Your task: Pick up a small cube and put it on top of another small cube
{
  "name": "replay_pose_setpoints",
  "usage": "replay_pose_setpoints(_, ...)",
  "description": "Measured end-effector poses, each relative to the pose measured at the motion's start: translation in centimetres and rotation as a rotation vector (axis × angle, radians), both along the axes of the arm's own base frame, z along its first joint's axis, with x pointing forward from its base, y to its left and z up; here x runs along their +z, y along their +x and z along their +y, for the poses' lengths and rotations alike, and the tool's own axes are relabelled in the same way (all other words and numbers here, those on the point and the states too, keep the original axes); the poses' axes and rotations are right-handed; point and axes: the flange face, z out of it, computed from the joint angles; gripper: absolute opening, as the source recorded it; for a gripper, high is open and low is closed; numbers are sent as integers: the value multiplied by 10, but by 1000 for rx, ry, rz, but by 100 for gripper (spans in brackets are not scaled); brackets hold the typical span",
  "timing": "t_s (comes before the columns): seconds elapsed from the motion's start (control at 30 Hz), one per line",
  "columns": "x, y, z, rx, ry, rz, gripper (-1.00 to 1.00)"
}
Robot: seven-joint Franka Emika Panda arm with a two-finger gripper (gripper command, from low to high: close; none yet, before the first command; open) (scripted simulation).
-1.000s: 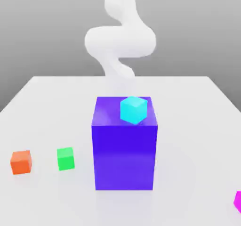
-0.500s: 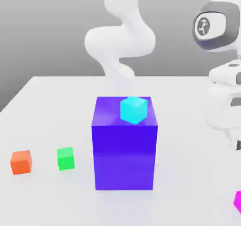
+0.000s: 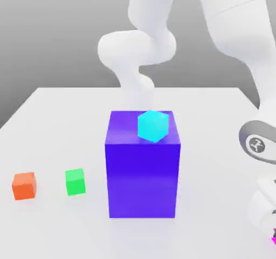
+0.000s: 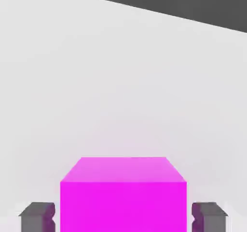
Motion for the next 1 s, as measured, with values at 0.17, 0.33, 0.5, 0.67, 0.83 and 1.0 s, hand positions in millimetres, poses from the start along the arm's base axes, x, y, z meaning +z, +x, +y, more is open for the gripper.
replay_pose_setpoints(0.17, 21, 0, 0, 0, 0, 1, -100)
replay_pose_setpoints(0.33, 77, 24, -48, -66, -2, -43, -100)
replay_pose_setpoints(0.5, 101, 42, -173, -224, -60, -84, -100)
replay_pose_setpoints(0.67, 122, 23, -316, -440, -102, -101, -100)
replay_pose_setpoints(0.83, 142, -71, -474, -729, -101, -102, -100)
replay_pose_setpoints(1.0, 127, -154, -516, -883, -34, -56, -100)
